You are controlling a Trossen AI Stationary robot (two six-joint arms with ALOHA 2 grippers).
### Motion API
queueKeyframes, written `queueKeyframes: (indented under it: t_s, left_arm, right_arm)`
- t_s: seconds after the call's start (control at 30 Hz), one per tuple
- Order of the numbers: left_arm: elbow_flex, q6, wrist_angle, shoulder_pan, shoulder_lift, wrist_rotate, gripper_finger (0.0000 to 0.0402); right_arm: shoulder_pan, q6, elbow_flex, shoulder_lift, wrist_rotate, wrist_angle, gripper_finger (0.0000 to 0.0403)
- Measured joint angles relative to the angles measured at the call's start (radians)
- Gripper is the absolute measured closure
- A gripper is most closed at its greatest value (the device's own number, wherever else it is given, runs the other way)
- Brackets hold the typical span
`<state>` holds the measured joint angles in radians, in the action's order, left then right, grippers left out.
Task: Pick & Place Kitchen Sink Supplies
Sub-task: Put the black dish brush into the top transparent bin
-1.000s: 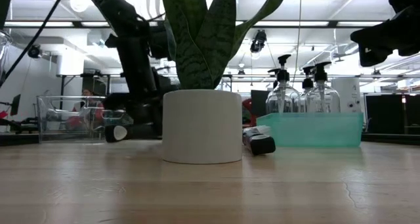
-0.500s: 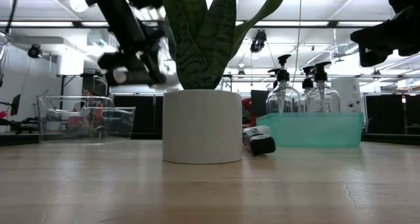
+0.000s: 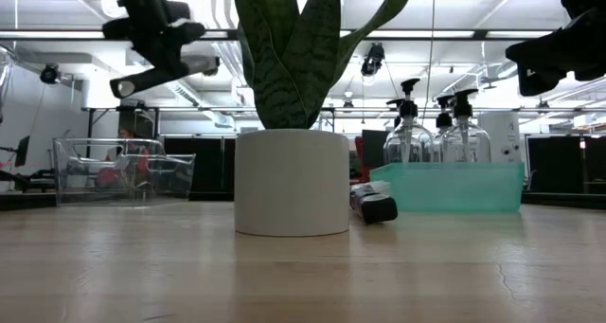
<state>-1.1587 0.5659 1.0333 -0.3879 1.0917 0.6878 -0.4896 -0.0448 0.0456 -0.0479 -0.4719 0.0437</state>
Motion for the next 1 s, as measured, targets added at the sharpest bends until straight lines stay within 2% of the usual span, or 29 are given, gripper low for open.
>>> queueKeyframes:
  t_s: [0.2, 0.4, 0.77, 1.0]
  left_arm:
    - [0.002, -0.122, 0.055, -0.08, 0.047, 0.033, 0.0305]
    - [0.025, -0.084, 0.143, -0.154, 0.134, 0.034, 0.0305]
    - [0.18, -0.1, 0.114, -0.182, 0.221, 0.027, 0.0305]
    - [0.253, -0.022, 0.065, -0.186, 0.256, -0.006, 0.0305]
  right_arm:
    - [0.0, 0.0, 0.0, 0.0, 0.0, 0.0, 0.0394]
    - [0.0, -0.003, 0.0, 0.0, 0.0, 0.0, 0.0394]
    - [0.0, -0.009, 0.0, 0.0, 0.0, 0.0, 0.0394]
    - [0.0, -0.009, 0.0, 0.0, 0.0, 0.0, 0.0394]
